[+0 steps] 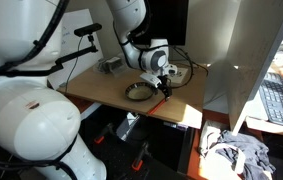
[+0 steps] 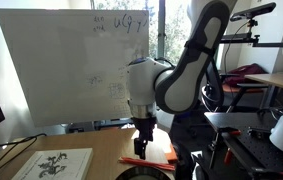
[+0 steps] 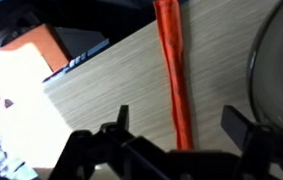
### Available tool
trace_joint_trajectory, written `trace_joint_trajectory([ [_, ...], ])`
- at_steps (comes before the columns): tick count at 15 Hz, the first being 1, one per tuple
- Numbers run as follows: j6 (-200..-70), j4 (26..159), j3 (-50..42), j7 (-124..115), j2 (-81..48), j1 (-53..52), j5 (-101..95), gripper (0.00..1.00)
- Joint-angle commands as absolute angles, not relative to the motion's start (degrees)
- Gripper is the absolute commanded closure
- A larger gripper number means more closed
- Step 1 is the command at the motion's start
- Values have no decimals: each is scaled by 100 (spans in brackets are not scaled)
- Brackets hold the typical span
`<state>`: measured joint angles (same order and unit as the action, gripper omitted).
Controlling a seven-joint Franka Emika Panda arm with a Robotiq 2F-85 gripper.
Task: Pick up the red object and place it in the bowl
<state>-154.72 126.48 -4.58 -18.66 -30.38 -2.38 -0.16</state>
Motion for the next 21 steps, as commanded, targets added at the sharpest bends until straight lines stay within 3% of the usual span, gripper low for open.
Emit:
trace_joint_trajectory([
  [1,-15574,12599,-222,-1160,-3082,-20,139,3],
  [11,-15574,12143,-190,-831,-3642,41,136,4],
  [13,-15590,12025,-162,-844,-3789,35,147,9],
  [15,-15590,11923,-122,-827,-3916,42,153,33],
  [21,-15629,11862,-170,-902,-4001,47,172,80],
])
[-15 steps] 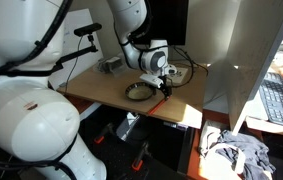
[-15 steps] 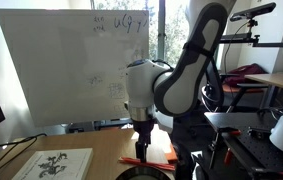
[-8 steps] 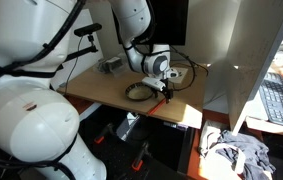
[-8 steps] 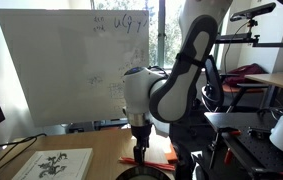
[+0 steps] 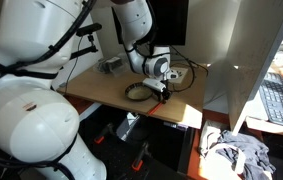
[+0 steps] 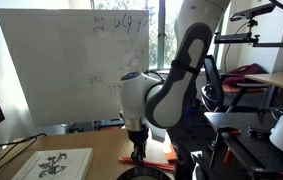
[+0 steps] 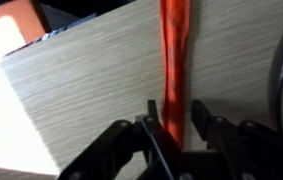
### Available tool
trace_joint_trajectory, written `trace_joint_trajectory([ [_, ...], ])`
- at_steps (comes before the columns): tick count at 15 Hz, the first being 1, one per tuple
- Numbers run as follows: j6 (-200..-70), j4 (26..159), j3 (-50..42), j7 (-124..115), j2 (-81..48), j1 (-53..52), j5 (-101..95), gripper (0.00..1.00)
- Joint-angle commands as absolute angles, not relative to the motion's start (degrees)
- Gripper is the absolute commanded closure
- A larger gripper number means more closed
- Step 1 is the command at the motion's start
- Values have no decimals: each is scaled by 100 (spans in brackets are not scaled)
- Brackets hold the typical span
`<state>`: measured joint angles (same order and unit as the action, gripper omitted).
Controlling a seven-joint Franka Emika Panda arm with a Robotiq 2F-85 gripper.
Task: Pick up the red object and place it in the bowl
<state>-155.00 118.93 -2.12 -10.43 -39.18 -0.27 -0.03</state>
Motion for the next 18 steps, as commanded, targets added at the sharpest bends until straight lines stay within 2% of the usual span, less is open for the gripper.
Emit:
trace_joint_trajectory([
  [1,-15667,11881,-157,-898,-3999,64,187,87],
  [2,-15705,11896,-159,-893,-4001,68,185,95],
  [4,-15723,11887,-163,-900,-4011,60,194,100],
  [9,-15882,12070,-188,-1052,-3756,38,353,98],
  [15,-16618,12893,-333,-1419,-2529,-100,760,98],
  [18,-16713,13402,205,-1132,-1799,188,1256,98],
])
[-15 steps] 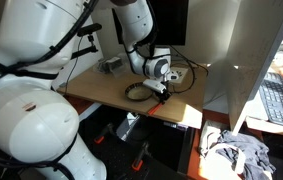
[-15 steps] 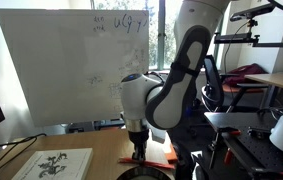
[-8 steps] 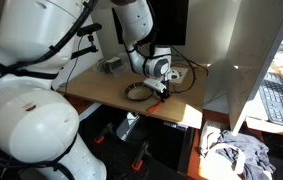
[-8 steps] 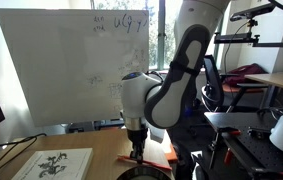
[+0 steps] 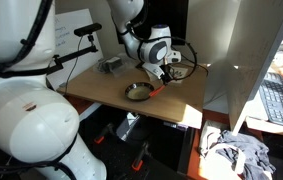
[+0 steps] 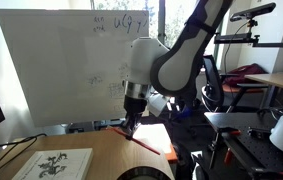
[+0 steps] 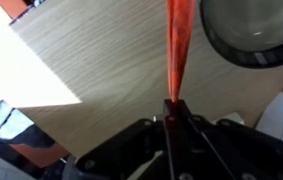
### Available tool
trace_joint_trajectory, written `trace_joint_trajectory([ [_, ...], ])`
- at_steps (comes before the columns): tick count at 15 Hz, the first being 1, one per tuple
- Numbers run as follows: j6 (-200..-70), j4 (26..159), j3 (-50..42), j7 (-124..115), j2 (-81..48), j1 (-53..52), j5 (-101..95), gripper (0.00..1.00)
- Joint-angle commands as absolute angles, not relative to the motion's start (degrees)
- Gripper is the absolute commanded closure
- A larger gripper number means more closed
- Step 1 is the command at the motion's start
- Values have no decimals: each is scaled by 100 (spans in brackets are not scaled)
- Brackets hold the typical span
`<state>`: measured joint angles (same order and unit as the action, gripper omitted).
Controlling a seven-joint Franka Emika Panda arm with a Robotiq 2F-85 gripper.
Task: Pick up the red object and place it in the bowl
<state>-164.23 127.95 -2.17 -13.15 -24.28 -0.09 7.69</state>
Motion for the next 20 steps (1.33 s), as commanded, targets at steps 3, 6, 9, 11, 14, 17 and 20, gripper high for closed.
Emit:
trace_joint_trajectory([
  [3,-17225,13522,1173,-421,-1618,478,2273,98],
  [6,-17132,13246,2223,458,-1896,925,3217,98],
  [9,-16981,13313,2104,351,-2182,823,3078,98],
  [11,-17072,13287,1943,339,-2482,810,2983,98],
  [14,-17039,13094,2082,684,-2879,1024,3034,69],
  [17,-17038,13044,2138,593,-2963,1044,2830,54],
  [20,-16884,13311,1703,92,-2453,706,2601,32],
])
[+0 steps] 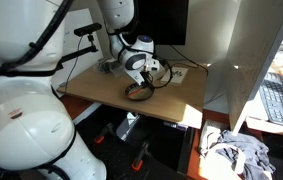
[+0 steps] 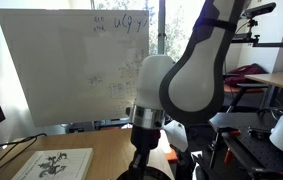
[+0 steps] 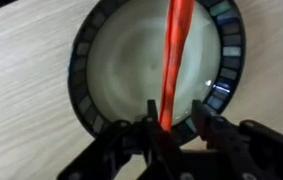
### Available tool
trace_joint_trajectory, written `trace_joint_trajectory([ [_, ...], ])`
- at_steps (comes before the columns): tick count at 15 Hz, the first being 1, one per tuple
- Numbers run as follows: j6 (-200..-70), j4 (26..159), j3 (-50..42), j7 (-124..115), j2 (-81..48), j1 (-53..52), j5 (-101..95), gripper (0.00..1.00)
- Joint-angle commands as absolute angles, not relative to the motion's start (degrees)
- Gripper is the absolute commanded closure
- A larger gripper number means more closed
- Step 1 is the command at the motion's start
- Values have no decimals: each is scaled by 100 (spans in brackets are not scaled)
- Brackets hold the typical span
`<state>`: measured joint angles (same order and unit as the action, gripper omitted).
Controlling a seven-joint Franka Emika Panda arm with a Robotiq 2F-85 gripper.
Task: Pick up the red object and place it in the bowl
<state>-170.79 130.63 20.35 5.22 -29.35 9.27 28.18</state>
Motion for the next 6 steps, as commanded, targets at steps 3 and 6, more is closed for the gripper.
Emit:
trace_joint_trajectory([
  [3,-16438,13585,1376,-238,-1738,583,2438,8],
  [6,-15172,13665,1157,-247,-1026,465,2348,0],
])
